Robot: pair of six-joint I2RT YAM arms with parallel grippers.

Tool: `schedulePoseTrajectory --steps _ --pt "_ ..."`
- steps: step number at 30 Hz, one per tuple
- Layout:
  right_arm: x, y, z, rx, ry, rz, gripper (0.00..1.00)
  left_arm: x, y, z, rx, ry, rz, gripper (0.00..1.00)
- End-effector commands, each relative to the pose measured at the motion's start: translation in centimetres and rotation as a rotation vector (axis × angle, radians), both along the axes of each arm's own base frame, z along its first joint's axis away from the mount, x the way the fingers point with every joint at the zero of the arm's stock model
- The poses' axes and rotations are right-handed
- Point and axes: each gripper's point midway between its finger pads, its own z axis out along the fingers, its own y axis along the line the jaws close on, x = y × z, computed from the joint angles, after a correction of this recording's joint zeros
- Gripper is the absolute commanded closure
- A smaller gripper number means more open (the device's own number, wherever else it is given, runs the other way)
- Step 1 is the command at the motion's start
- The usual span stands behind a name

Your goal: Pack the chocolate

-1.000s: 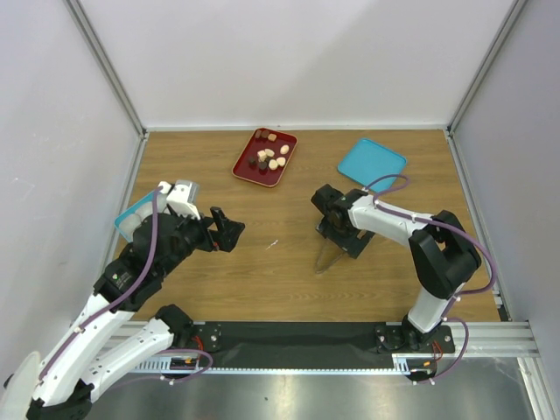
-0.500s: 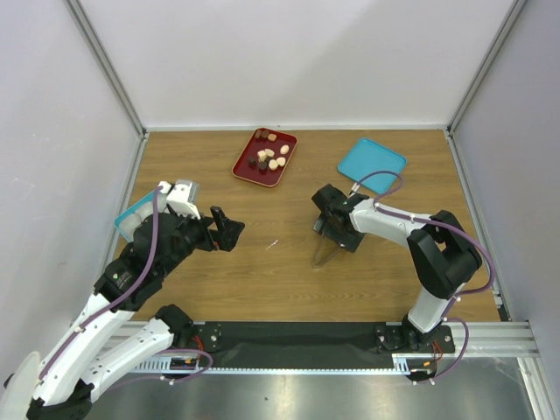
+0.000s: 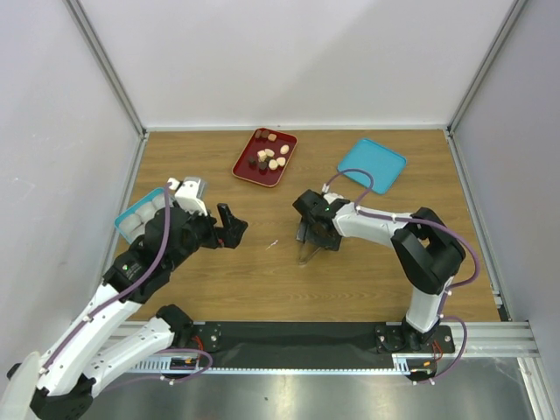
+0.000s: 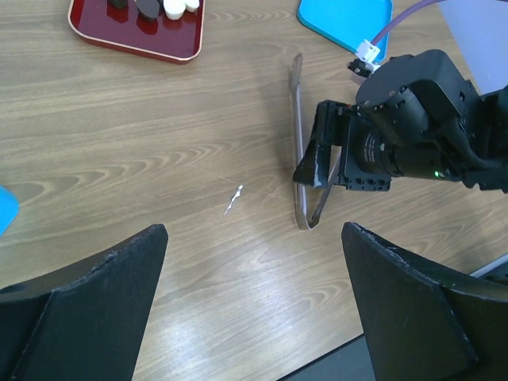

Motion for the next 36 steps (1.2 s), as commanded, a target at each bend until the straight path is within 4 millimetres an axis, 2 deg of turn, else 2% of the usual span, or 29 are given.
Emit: schedulePoseTrajectory --steps 1,3,6,7,9,10,11,12,13,14,15,16,17,18,19,20,21,22,23,24,25,27,28,31,32,36 --pt "-0.1 2.6 0.7 0.048 -0.019 0.096 0.23 0.4 -0.1 1.0 -0.028 -0.016 0.016 0.02" --pt "-0.4 3.2 1.5 0.060 -0.028 0.134 0.19 0.6 0.1 1.0 -0.016 -0.013 0.032 0.03" --pt "-0.6 2.6 3.8 0.063 -0.043 0.124 0.06 1.1 -0.1 0.9 0.004 -0.001 0.037 0.02" --pt "-0.5 2.2 4.8 0.073 -0.055 0.113 0.05 1.2 -0.3 0.7 0.011 0.010 0.032 0.00" --pt "-0.1 2.1 7.8 0.142 -0.099 0.108 0.00 1.8 -0.7 0.2 0.036 0.041 0.035 0.00" --pt "0.7 1.1 8.7 0.163 -0.109 0.078 0.00 2.0 -0.9 0.0 0.043 0.051 0.029 0.00" --pt "0.8 1.0 10.5 0.220 -0.126 0.087 0.00 2.3 -1.4 -0.2 0.052 0.063 0.019 0.00" --pt "1.2 0.3 11.2 0.240 -0.132 0.076 0.00 2.5 -1.7 -0.4 0.056 0.063 0.006 0.00" --pt "1.7 -0.7 11.8 0.253 -0.140 0.063 0.00 2.3 -2.5 -0.4 0.046 0.061 -0.033 0.00" --pt "2.9 -2.5 12.5 0.276 -0.150 0.027 0.00 2.7 -3.1 -0.5 0.045 0.038 -0.058 0.00" --pt "3.6 -4.2 14.0 0.292 -0.186 0.018 0.00 3.0 -3.9 -1.0 0.048 0.045 -0.078 0.00" --pt "4.0 -5.5 14.7 0.309 -0.206 0.006 0.00 2.9 -4.8 -1.8 0.059 0.057 -0.112 0.00" --pt "5.3 -8.3 15.6 0.354 -0.224 -0.049 0.00 3.2 -5.7 -2.0 0.059 0.056 -0.132 0.02" --pt "5.7 -9.8 17.7 0.378 -0.293 -0.040 0.00 3.4 -7.3 -4.3 0.107 0.114 -0.168 0.01" --pt "5.7 -10.6 18.8 0.417 -0.313 -0.030 0.00 3.7 -8.5 -4.4 0.124 0.118 -0.187 0.03" --pt "6.7 -13.7 20.0 0.419 -0.360 -0.094 0.00 3.8 -9.5 -5.3 0.159 0.142 -0.210 0.03" --pt "6.4 -14.7 21.9 0.419 -0.418 -0.071 0.00 4.0 -11.0 -8.4 0.233 0.216 -0.235 0.05" --pt "6.3 -15.4 23.3 0.441 -0.448 -0.056 0.00 3.9 -12.9 -7.8 0.242 0.210 -0.270 0.07" --pt "6.4 -17.0 24.3 0.438 -0.488 -0.077 0.00 3.8 -13.9 -8.9 0.264 0.238 -0.294 0.07" --pt "5.9 -17.2 25.6 0.445 -0.525 -0.057 0.00 3.4 -15.2 -9.5 0.267 0.245 -0.331 0.06" --pt "5.6 -17.6 26.4 0.451 -0.555 -0.021 0.00 3.6 -16.7 -10.6 0.272 0.259 -0.366 0.00" --pt "5.3 -18.2 27.3 0.449 -0.591 -0.005 0.00 3.5 -18.0 -11.7 0.292 0.281 -0.389 0.00" --pt "4.9 -18.2 27.8 0.445 -0.610 0.010 0.00 3.4 -19.0 -12.9 0.324 0.299 -0.405 0.00" --pt "4.5 -18.0 28.1 0.456 -0.619 0.028 0.00 3.2 -20.2 -14.3 0.387 0.299 -0.413 0.00" --pt "4.4 -17.9 28.2 0.457 -0.623 0.037 0.00 3.2 -20.4 -15.7 0.415 0.317 -0.414 0.00" --pt "4.1 -17.7 28.0 0.467 -0.627 0.053 0.00 3.7 -21.3 -17.3 0.439 0.324 -0.402 0.00"
